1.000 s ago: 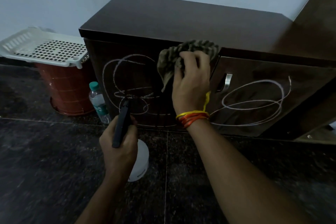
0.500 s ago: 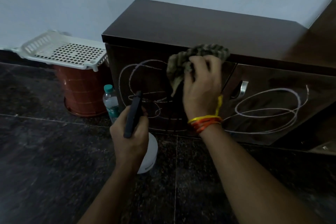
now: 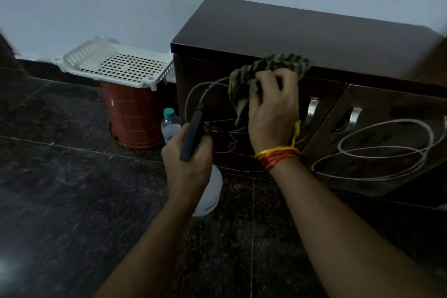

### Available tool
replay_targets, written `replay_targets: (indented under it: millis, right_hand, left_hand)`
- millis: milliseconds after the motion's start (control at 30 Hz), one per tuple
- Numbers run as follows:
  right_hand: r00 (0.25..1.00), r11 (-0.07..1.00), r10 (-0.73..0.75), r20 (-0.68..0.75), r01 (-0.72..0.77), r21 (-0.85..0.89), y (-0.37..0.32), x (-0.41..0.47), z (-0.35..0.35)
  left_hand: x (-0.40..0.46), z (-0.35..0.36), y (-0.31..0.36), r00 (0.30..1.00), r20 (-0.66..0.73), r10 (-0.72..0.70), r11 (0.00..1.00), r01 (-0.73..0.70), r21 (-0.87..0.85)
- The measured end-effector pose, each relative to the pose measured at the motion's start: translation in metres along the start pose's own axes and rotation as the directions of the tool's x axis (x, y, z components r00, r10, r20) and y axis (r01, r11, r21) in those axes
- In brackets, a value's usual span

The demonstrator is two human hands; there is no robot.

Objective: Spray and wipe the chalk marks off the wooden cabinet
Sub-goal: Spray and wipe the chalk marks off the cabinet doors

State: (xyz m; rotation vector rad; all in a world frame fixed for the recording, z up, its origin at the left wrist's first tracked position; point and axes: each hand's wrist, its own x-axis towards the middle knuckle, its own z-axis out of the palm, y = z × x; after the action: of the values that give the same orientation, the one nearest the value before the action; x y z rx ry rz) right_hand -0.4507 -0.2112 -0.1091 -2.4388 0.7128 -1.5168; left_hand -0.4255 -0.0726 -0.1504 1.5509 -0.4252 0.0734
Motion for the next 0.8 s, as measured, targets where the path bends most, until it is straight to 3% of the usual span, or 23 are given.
replay_targets:
  millis: [133, 300, 533, 800]
  right_hand:
    - [0.998, 0.998, 0.062, -0.024, -0.062, 0.004, -0.009, -0.002, 0.005]
    - [0.998, 0.999, -0.047, 0.032, 0.048, -0.023, -0.027, -0.002, 0.025]
    - [0.994, 0.997, 0.080, -0.074, -0.080, -0.006, -0.013, -0.007, 0.011]
    - [0.995, 0.994, -0.093, 0.033, 0.095, -0.054, -0.046, -0.003, 0.046]
  left_hand:
    - [0.011, -0.007, 0.005, 1.000, 0.006, -0.018, 1.000, 0.018, -0.002]
    - [0.019, -0.014, -0.001, 0.999, 0.004, -0.032, 0.999, 0.032, -0.008]
    - [0.030, -0.027, -0.005, 1.000, -0.001, -0.031, 0.999, 0.031, -0.041]
    - [0.042, -0.047, -0.018, 0.999, -0.038, 0.022, 1.000, -0.022, 0.014]
